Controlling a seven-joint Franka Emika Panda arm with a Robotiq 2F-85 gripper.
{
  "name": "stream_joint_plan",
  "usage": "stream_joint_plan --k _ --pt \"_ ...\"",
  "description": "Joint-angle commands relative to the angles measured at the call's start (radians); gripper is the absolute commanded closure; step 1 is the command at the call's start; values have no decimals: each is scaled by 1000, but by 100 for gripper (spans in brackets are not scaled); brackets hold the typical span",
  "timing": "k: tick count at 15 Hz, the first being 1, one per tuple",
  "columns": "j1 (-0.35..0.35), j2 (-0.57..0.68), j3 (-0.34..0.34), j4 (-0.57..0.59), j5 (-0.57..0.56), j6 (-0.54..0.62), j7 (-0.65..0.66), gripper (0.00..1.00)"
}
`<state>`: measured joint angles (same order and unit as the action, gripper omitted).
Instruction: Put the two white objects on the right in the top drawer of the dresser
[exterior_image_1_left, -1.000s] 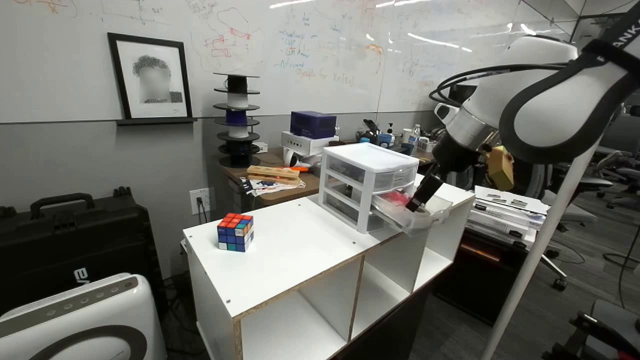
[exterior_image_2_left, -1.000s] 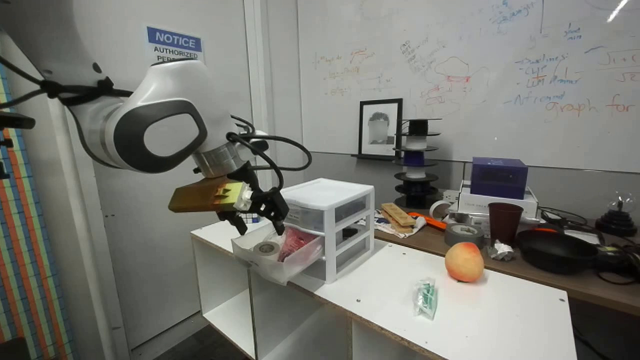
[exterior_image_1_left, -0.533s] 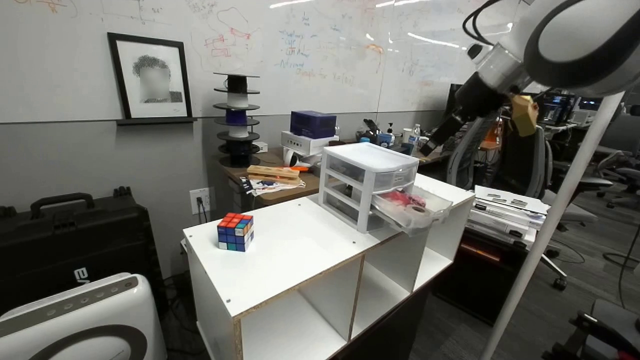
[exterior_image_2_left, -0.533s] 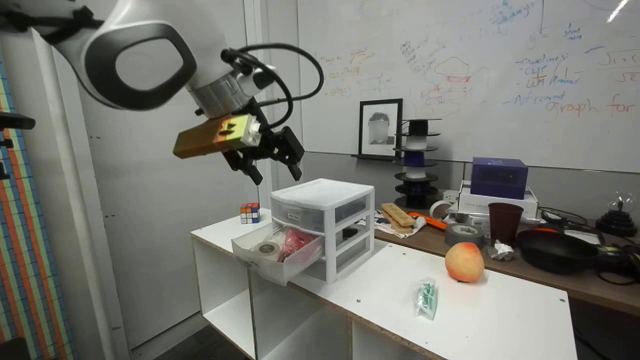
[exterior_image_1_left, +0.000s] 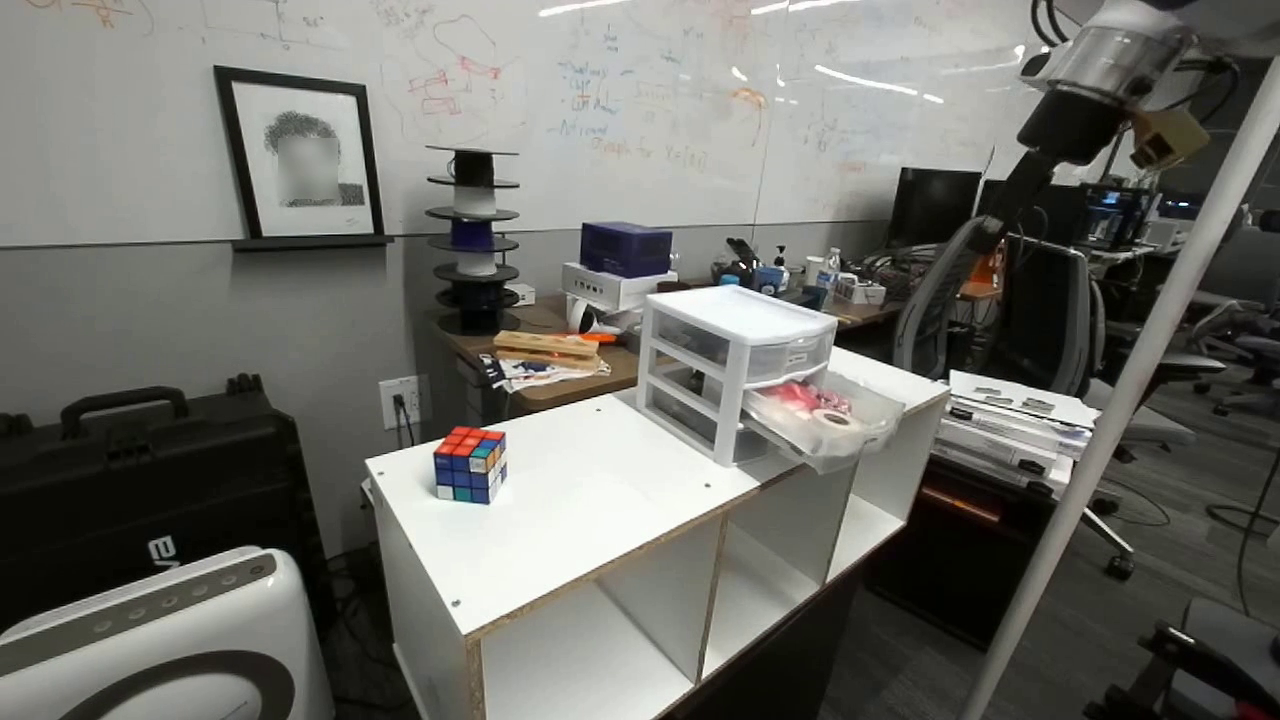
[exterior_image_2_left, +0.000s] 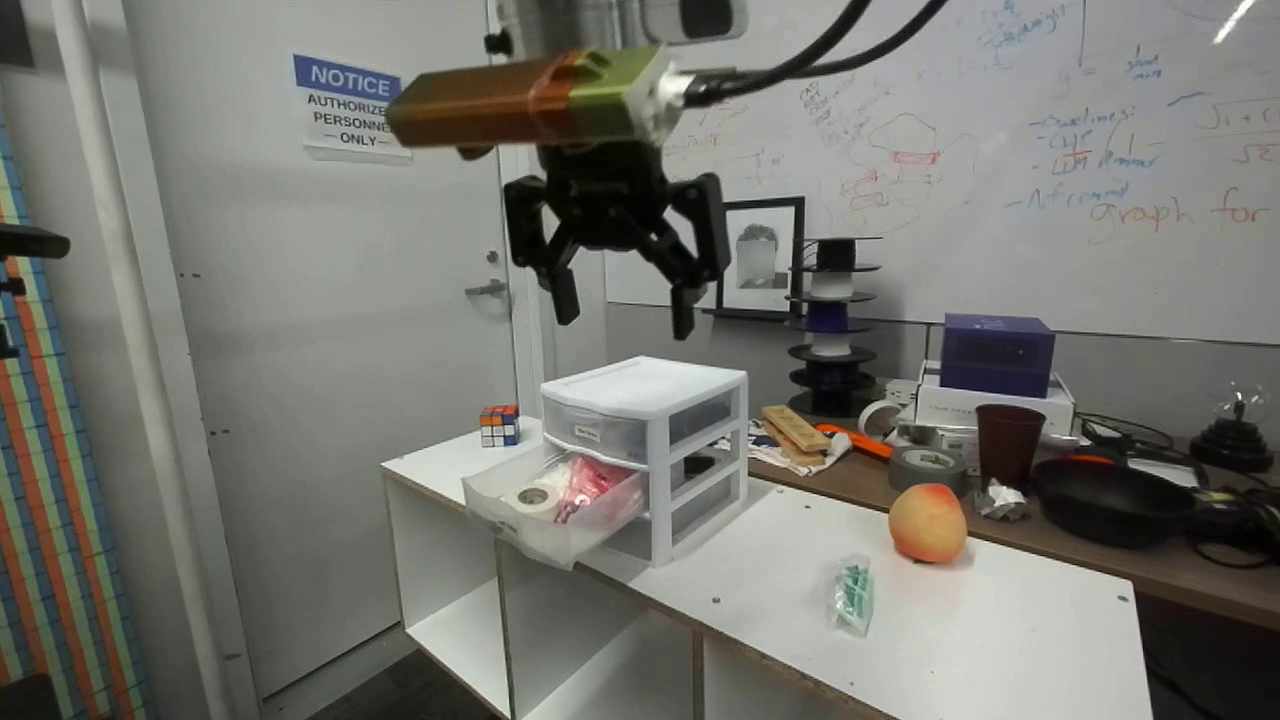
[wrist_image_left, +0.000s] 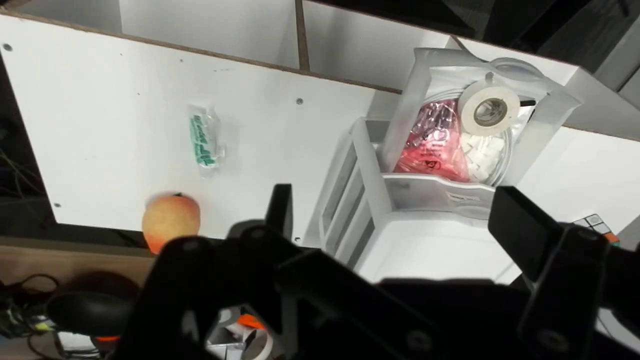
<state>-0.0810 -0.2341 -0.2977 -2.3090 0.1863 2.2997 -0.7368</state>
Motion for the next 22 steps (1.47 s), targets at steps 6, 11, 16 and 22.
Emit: stream_joint_plan --k 6,11,16,22 --pt "-76 416 16 502 15 -165 9 0" --pt "-162 685 104 690 10 -176 15 0" --pt "-228 868 153 813 -59 -154 35 0" --pt "-272 993 187 897 -112 -125 37 0"
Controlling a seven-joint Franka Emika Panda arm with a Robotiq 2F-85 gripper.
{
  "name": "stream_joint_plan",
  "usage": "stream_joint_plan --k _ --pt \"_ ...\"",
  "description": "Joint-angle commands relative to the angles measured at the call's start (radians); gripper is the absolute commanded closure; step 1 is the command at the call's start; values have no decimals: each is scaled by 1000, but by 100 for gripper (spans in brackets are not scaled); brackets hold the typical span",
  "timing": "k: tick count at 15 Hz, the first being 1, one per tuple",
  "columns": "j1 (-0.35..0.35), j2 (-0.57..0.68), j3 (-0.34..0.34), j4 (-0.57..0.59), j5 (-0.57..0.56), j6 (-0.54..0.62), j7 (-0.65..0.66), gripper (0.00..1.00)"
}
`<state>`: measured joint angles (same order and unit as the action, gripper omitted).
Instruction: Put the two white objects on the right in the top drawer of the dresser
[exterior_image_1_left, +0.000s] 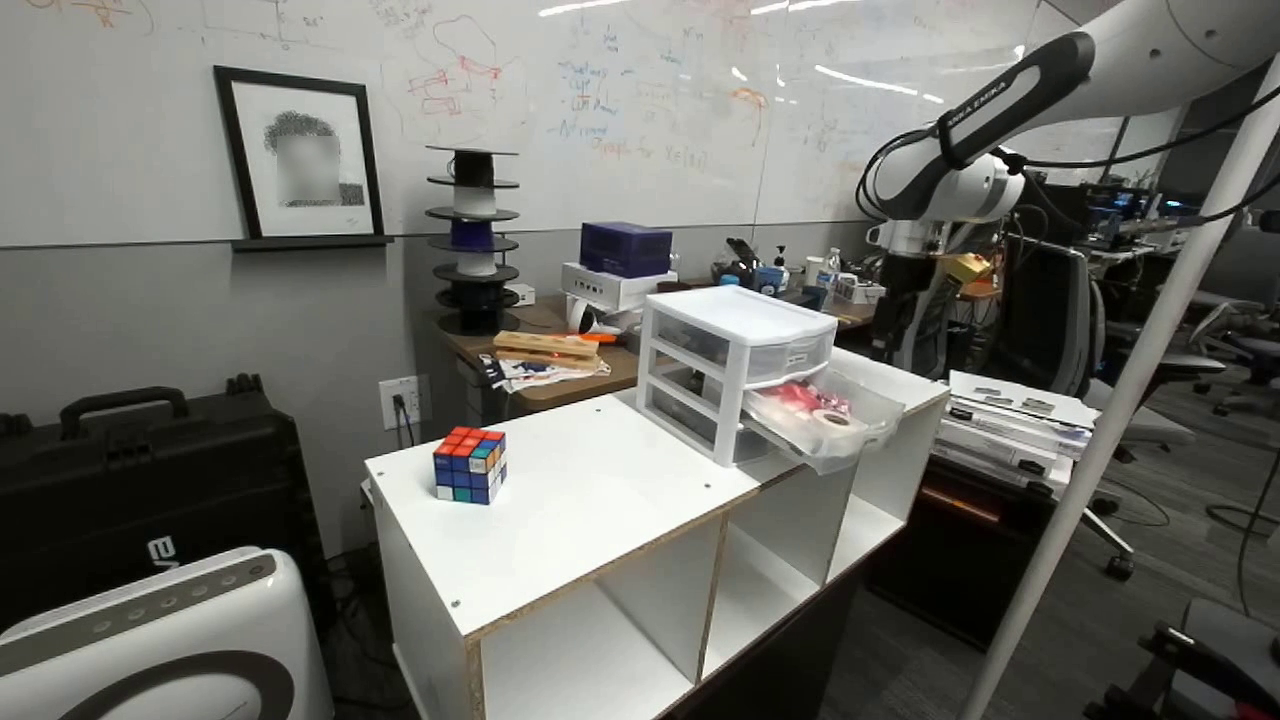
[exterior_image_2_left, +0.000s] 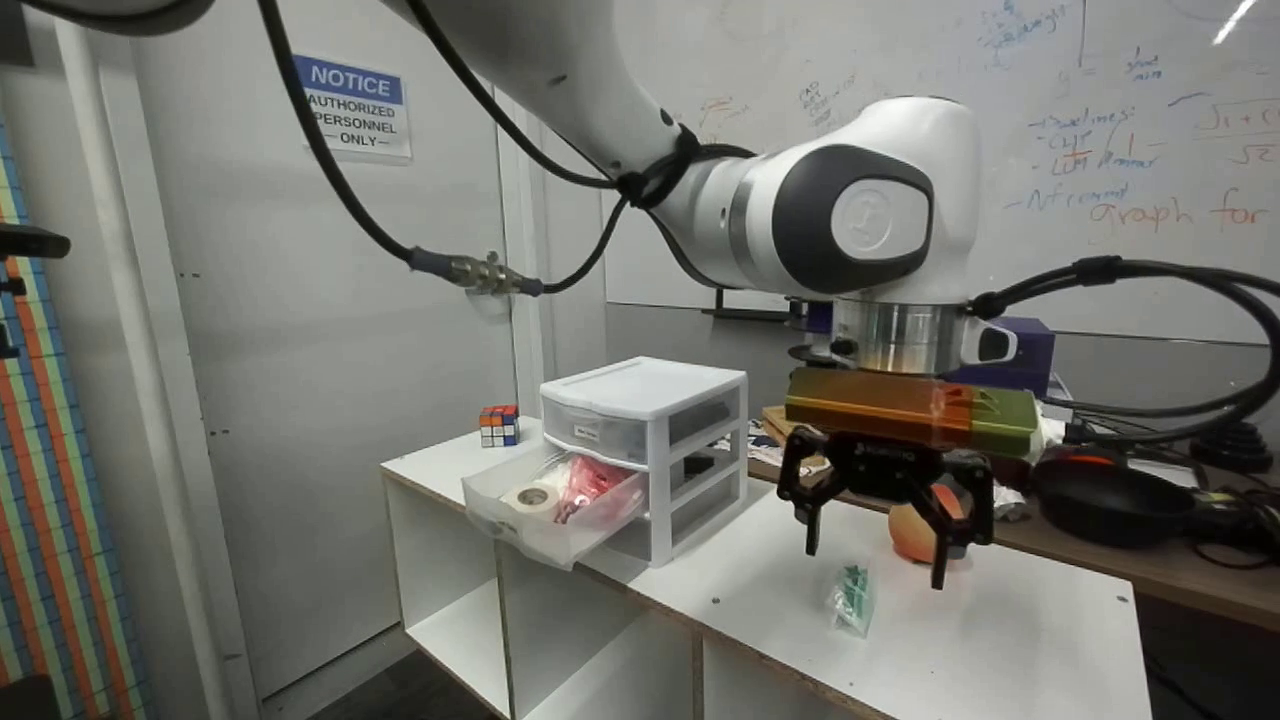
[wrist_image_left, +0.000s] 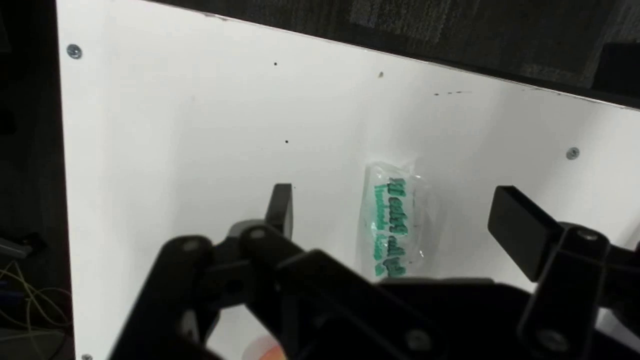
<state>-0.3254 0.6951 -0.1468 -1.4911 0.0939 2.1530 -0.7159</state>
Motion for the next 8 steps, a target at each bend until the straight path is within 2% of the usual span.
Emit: stream_joint_plan --k 1,7,8 --pt "-34 79 48 89 -12 44 12 0" --pt "-30 159 99 143 -18 80 19 0" --pt "-27 165 103 147 -21 75 22 6"
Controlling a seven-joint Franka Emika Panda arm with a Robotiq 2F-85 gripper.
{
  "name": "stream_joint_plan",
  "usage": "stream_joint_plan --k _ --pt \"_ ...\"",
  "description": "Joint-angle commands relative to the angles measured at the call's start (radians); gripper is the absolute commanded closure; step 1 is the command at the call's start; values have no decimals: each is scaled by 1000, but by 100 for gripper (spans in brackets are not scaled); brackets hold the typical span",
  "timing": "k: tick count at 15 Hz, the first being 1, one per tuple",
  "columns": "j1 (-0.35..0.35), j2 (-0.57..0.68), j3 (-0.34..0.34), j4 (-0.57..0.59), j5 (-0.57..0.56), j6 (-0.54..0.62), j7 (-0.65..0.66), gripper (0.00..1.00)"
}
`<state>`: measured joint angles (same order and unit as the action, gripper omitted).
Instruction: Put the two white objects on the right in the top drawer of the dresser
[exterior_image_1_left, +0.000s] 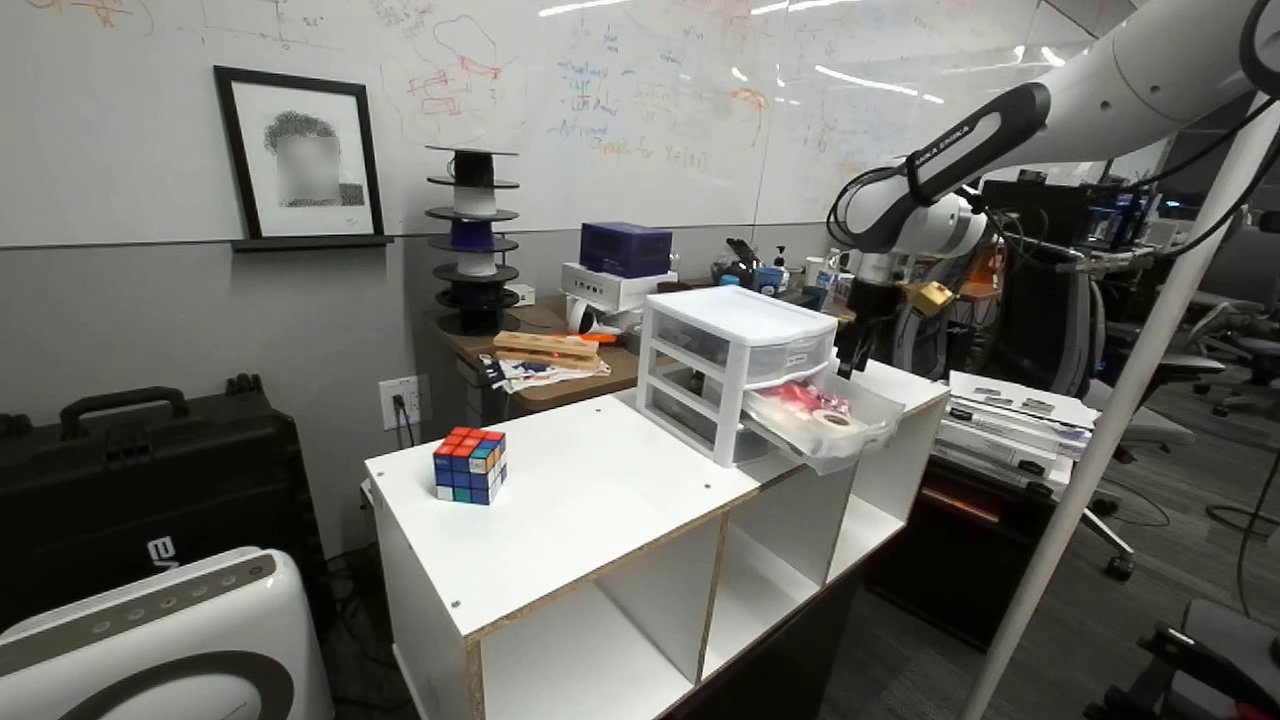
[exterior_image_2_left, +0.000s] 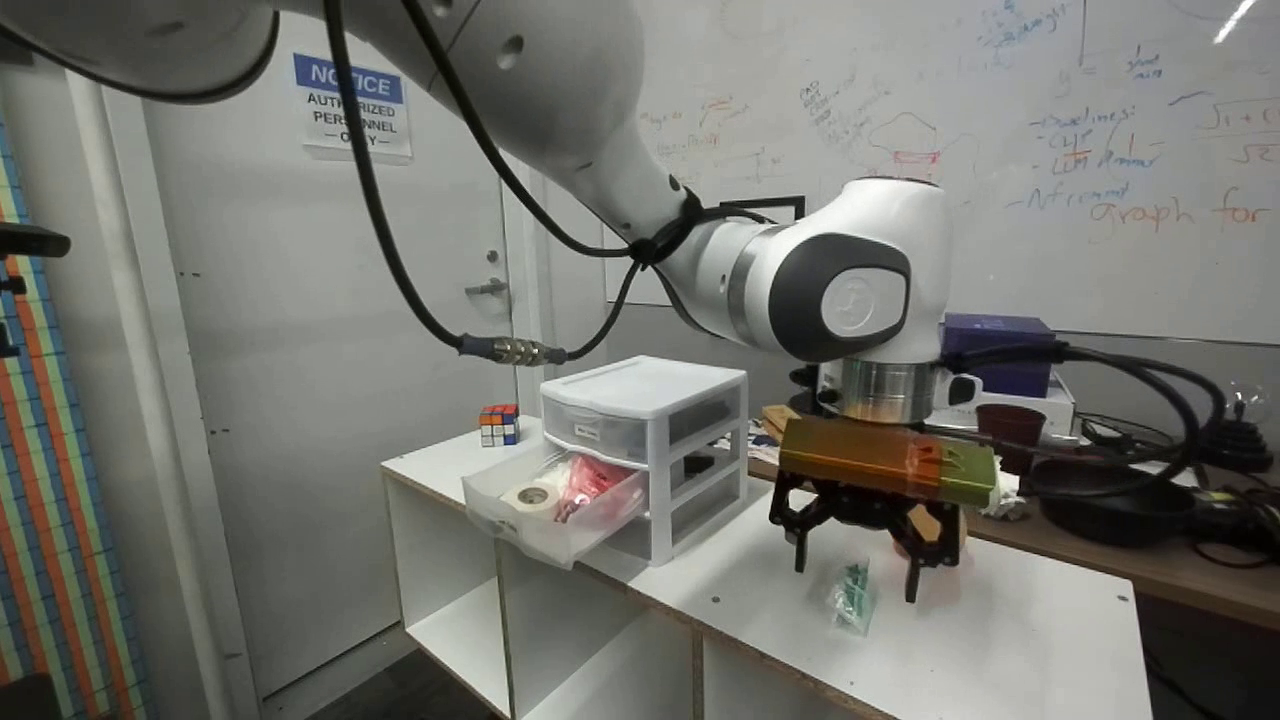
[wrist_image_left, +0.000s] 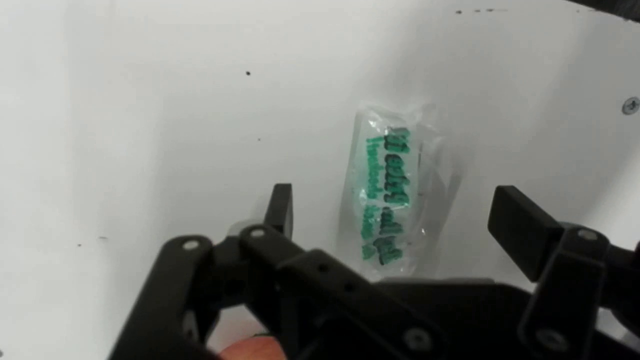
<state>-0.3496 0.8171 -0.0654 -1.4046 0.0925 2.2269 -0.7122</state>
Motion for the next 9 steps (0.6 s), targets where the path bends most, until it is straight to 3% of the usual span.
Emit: stream_joint_plan --k 1,4,9 --pt "-1 49 24 64 -22 -3 20 26" --pt "9 37 4 34 -63 0 26 36" --pt "6 -59 -21 -88 -133 24 35 78"
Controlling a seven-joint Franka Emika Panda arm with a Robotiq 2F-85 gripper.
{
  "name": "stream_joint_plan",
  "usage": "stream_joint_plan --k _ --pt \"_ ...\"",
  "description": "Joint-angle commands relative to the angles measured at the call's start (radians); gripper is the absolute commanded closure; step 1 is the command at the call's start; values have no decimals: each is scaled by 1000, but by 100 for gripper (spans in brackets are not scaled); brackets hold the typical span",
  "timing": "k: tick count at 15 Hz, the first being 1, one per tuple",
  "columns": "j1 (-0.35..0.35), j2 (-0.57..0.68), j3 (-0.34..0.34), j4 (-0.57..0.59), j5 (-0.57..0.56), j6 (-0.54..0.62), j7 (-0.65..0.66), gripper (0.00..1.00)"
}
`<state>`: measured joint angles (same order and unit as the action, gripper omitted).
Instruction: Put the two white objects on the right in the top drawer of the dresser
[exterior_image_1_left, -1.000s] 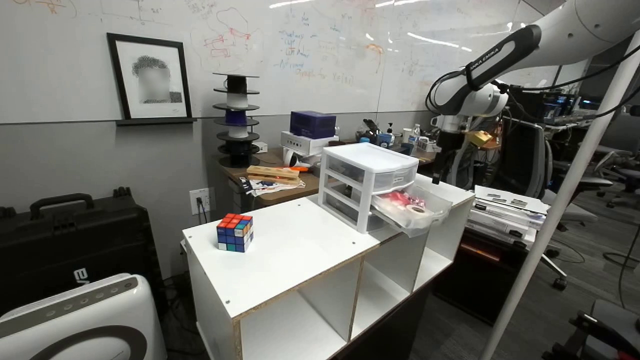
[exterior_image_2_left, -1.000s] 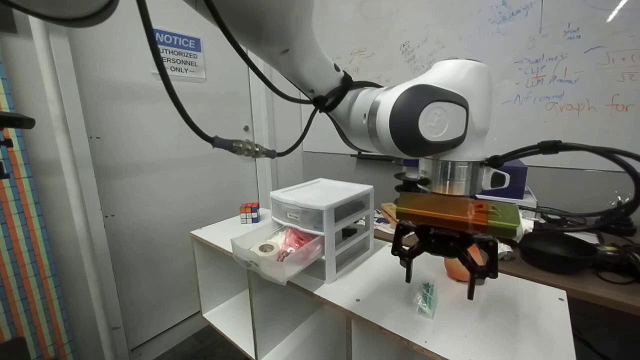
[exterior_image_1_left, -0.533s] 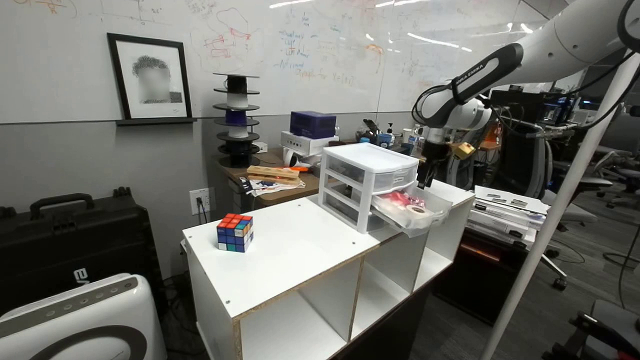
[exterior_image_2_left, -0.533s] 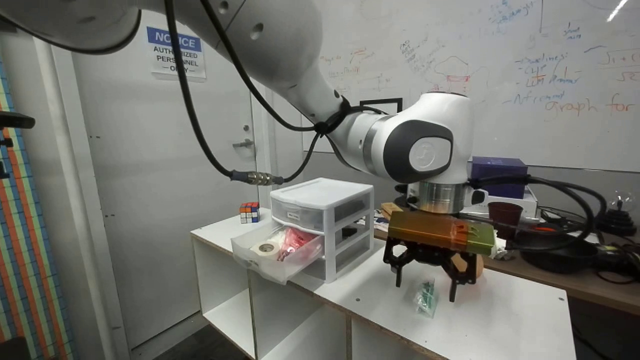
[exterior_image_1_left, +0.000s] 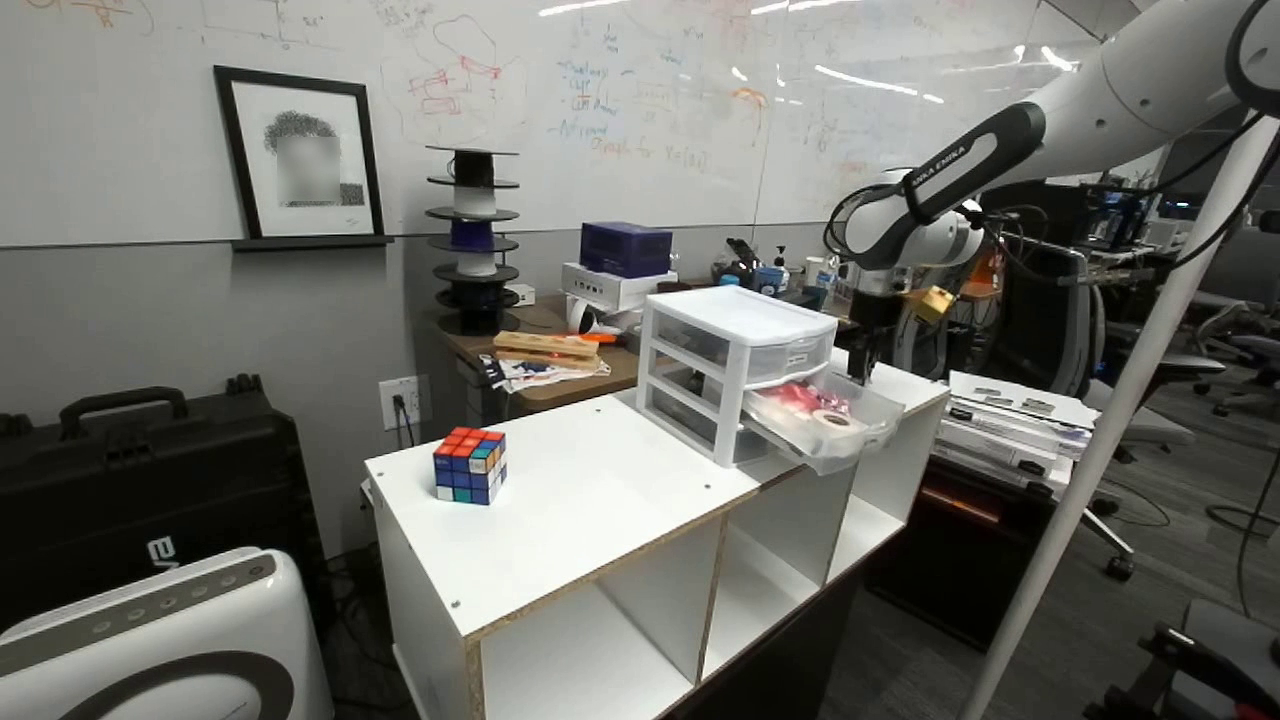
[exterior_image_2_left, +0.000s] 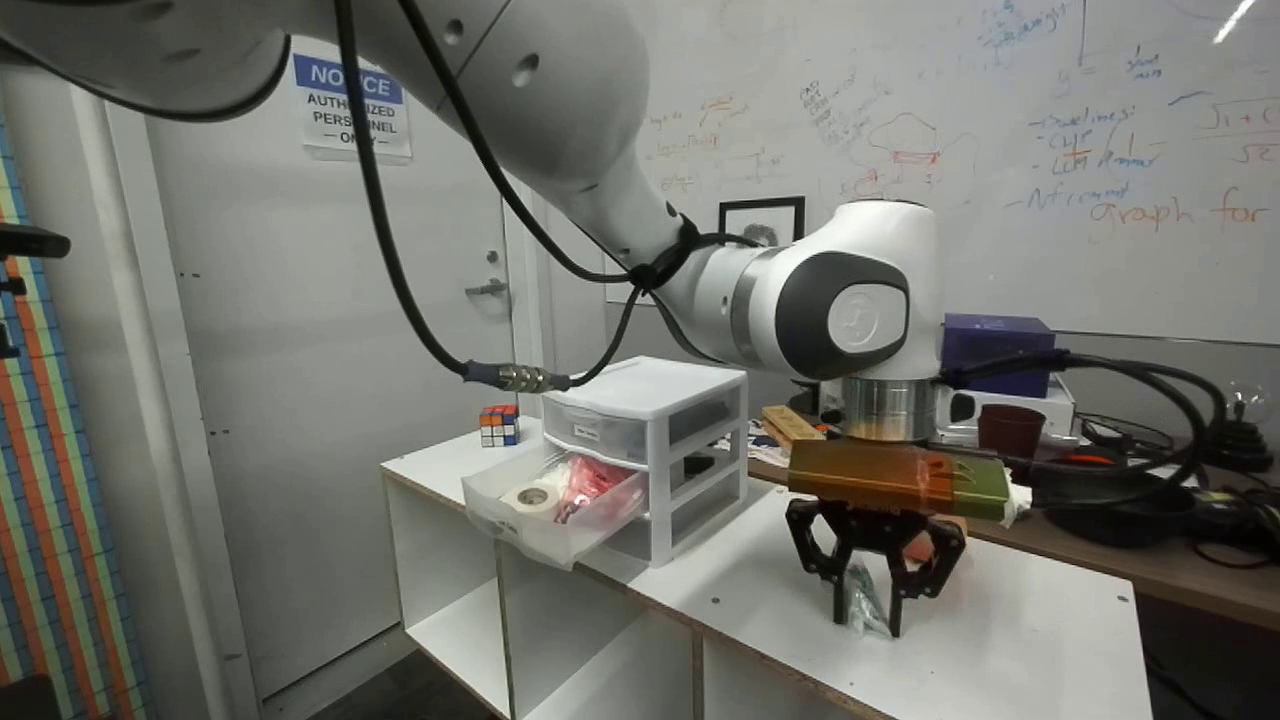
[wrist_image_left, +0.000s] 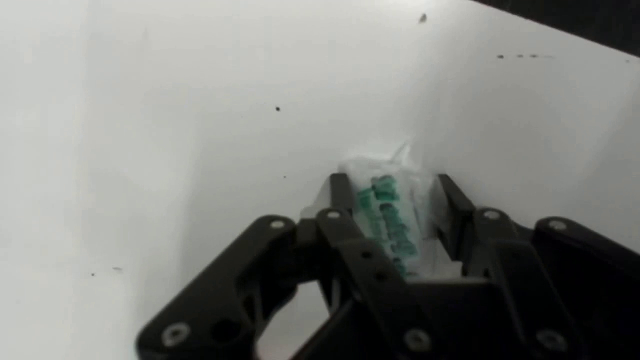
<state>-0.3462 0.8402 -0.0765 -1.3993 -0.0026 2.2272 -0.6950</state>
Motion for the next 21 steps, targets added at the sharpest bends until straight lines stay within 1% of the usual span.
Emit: stream_joint_plan --k 1,2,3,4,6,9,11,14,16,19,21 --pt "-2 -101 -4 -121 -34 50 14 85" --pt "-6 -115 2 -143 -28 89 13 92" --pt "-8 -128 9 -165 -20 127 11 97" --pt "-7 -139 13 -179 -19 135 10 99" --pt "2 -175 14 -213 -15 137 36 100" --pt "12 -264 17 -271 -4 124 96 97" --pt "22 -370 18 -350 -6 138 128 97" --pt "32 -515 22 -462 -11 154 115 98" --pt "43 -622 24 -540 -6 116 86 99" --pt "71 -777 22 -663 3 -17 10 99" --pt "104 -875 13 -749 -8 -112 -33 99"
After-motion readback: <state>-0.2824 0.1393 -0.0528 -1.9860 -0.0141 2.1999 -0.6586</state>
